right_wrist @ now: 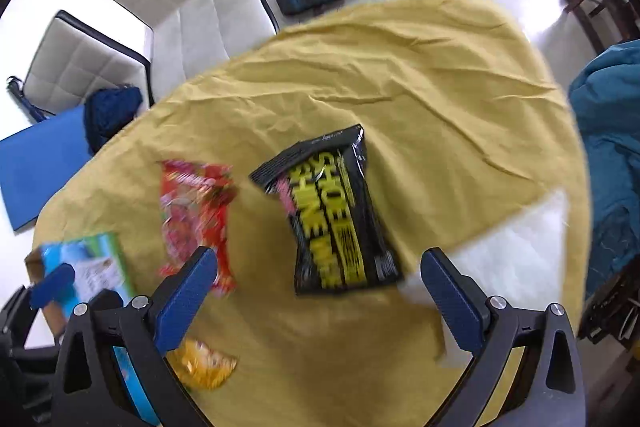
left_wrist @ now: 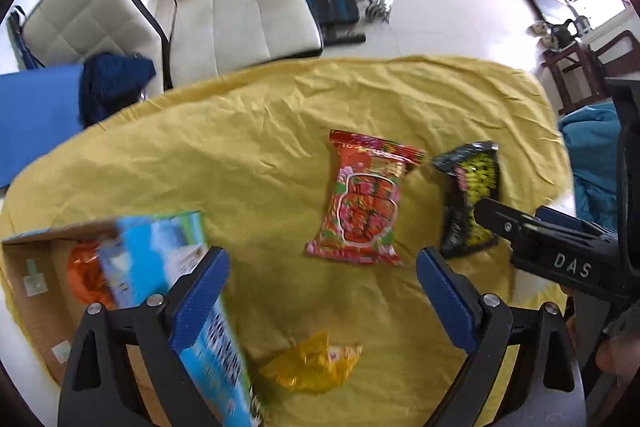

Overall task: Organize soft objects
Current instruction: 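Grasp the black shoe shine pack with the right tool while the left grasps the red candy bag, then carry both packs into the box and open both tools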

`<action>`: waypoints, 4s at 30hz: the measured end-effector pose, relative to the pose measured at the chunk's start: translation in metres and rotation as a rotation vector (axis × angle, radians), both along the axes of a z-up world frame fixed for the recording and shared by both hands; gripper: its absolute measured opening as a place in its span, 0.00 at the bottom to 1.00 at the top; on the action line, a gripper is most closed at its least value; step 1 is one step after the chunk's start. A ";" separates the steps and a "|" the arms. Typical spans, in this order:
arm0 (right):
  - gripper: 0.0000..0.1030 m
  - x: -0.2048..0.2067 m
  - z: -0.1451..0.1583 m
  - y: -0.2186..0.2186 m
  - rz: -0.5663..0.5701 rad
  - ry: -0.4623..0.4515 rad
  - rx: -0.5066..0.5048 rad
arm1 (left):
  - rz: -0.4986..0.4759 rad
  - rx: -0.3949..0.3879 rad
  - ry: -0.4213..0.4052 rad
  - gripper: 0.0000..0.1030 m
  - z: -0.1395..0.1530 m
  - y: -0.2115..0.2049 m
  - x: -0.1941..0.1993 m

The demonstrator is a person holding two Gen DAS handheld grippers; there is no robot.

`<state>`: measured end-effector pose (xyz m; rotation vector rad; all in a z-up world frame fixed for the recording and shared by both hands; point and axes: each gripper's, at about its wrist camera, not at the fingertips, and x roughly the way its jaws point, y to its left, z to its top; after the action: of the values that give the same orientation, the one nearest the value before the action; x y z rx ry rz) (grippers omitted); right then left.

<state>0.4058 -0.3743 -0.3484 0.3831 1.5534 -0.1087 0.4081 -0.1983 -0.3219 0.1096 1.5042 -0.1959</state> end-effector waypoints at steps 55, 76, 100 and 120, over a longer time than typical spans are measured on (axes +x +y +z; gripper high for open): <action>0.47 -0.065 0.085 0.077 0.113 -0.106 -0.041 | 0.046 -0.156 -0.122 0.42 0.051 0.016 -0.061; 0.47 -0.100 0.109 0.305 0.279 -0.146 0.099 | 0.191 -0.172 -0.213 0.42 0.106 0.238 -0.107; 0.47 -0.098 -0.055 0.409 0.357 0.110 -0.111 | 0.248 0.032 0.018 0.42 -0.034 0.347 -0.077; 0.50 -0.101 -0.063 0.413 0.348 0.121 -0.098 | 0.235 0.039 0.080 0.45 -0.070 0.348 -0.029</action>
<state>0.3048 0.0388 -0.4115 0.0252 1.7042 0.0640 0.3788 0.1495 -0.3918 -0.0448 1.5875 0.0175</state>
